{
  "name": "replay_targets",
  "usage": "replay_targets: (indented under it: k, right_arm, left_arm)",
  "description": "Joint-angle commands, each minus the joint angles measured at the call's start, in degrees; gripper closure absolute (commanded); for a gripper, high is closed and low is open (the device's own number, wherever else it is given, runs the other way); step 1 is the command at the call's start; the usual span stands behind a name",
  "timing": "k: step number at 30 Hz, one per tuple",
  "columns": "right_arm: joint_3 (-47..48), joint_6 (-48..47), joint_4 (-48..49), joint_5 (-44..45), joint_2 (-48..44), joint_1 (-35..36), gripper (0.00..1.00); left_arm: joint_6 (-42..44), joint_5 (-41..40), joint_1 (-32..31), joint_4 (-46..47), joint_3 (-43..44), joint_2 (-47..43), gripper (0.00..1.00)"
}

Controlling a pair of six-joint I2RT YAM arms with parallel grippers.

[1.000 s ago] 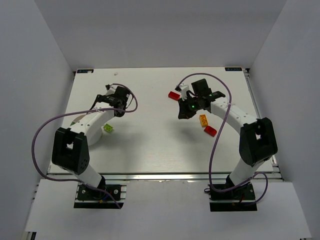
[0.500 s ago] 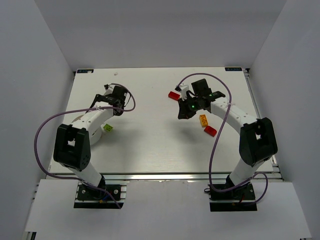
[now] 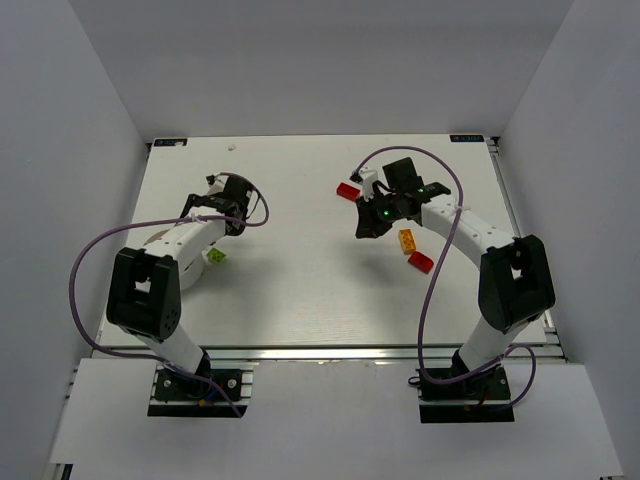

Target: Sort the legos into containers by color

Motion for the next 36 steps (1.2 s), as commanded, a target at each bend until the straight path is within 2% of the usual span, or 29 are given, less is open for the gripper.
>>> replay_targets:
  k: [1,6,19,21,22,23,26,27,28,30,31,32,33,34,35,36]
  right_arm:
    - [0.1,-0.1,0.0,-0.9,-1.6,0.1,0.93]
    - [-0.1,-0.1,-0.1,-0.9,-1.7,0.2,0.93]
    - [-0.6,-0.1,0.3,-1.0,-1.8,0.1,0.92]
    - [-0.8,0.0,0.4,-1.0,-1.9,0.1,0.92]
    - [-0.8,-0.1,0.4,-1.0,-1.9,0.1,0.92]
    - [-0.9,-0.2,0.4,-1.0,-2.0,0.2,0.92]
    - [-0.8,-0.8,0.0,-2.0,-2.0,0.2,0.92]
    - [-0.5,-2.2,-0.8,-2.8,-1.9,0.1,0.91]
    - [-0.1,-3.0,-1.2,-3.7,-1.9,0.1,0.9]
    - [0.4,-5.5,-2.8,-5.8,-2.0,0.1,0.78]
    - [0.6,-6.4,-3.3,-6.3,-1.9,0.1,0.67]
    - [1.0,-7.3,-3.8,-7.4,-2.1,0.2,0.61]
    - [1.0,-8.8,-4.5,-7.7,-2.0,0.1,0.53]
    - [1.1,-9.6,-5.0,-8.1,-2.0,0.2,0.46]
    - [1.0,-10.3,-5.3,-8.6,-2.1,0.2,0.35]
    - [1.1,-10.9,-5.7,-8.5,-2.1,0.2,0.3]
  left_arm:
    - [-1.3,0.4,0.4,0.9,-0.5,-0.4,0.43]
    - [-1.7,0.7,0.4,0.9,-0.6,0.0,0.31]
    - [-3.2,0.9,0.4,-0.6,1.4,-0.7,0.31]
    - [-4.8,2.0,0.4,-2.5,4.0,-0.9,0.37]
    - [-5.4,3.0,0.4,-3.2,5.2,-1.3,0.45]
    - [-6.0,6.0,0.4,-3.9,6.6,-1.4,0.66]
    - [-7.8,13.6,0.4,-5.6,12.7,-2.9,1.0]
    - [-8.7,18.8,0.4,-5.7,13.9,-3.2,1.0]
    - [-9.3,21.2,0.4,-5.7,15.8,-3.6,1.0]
    - [-12.6,26.6,0.4,-6.4,17.1,-4.3,1.0]
    - [-13.9,27.5,0.4,-7.0,18.1,-4.3,1.0]
    - [-15.4,28.4,0.4,-7.8,18.3,-3.7,0.95]
    - [-17.1,30.3,0.4,-9.2,18.5,-3.3,0.74]
    - [-17.8,31.5,0.4,-9.9,18.5,-2.9,0.64]
    - [-18.6,32.4,0.4,-11.3,18.5,-1.9,0.57]
    - [-19.4,34.4,0.4,-11.8,18.4,-1.4,0.45]
